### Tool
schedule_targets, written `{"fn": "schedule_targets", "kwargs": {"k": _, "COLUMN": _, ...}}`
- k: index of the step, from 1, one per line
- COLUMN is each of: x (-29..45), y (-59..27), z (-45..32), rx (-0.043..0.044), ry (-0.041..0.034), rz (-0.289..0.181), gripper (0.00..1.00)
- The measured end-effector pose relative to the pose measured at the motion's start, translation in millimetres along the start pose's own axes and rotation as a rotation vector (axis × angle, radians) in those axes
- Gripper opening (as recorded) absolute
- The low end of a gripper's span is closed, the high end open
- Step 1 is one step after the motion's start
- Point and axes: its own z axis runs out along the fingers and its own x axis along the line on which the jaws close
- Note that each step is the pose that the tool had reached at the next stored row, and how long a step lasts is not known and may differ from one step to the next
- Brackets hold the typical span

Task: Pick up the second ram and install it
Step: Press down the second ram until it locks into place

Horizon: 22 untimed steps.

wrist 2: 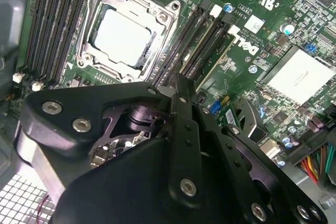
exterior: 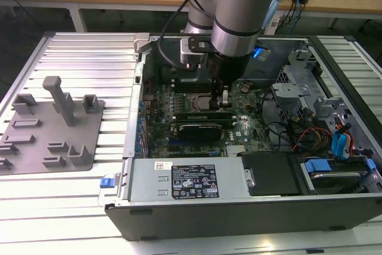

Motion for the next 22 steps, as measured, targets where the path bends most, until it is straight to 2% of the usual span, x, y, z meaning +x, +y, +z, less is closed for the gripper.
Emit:
{"fn": "schedule_targets", "kwargs": {"k": 8, "x": 0.0, "y": -1.4, "z": -0.1, "rx": 0.0, "ry": 0.0, "rz": 0.0, "gripper": 0.08}}
{"fn": "schedule_targets", "kwargs": {"k": 11, "x": -0.1, "y": -13.4, "z": -0.3, "rx": -0.0001, "ry": 0.0001, "rz": 0.0, "gripper": 0.08}}
{"fn": "schedule_targets", "kwargs": {"k": 14, "x": -0.2, "y": -29.6, "z": 0.5, "rx": -0.0001, "ry": 0.0, "rz": 0.0, "gripper": 0.08}}
{"fn": "schedule_targets", "kwargs": {"k": 16, "x": -0.2, "y": -33.2, "z": 1.1, "rx": -0.0001, "ry": -0.0001, "rz": 0.0, "gripper": 0.08}}
{"fn": "schedule_targets", "kwargs": {"k": 19, "x": -0.8, "y": -40.3, "z": 7.5, "rx": -0.0002, "ry": 0.0001, "rz": 0.0, "gripper": 0.08}}
{"fn": "schedule_targets", "kwargs": {"k": 22, "x": -1.3, "y": -41.0, "z": 10.2, "rx": -0.0001, "ry": 0.0, "rz": 0.0, "gripper": 0.08}}
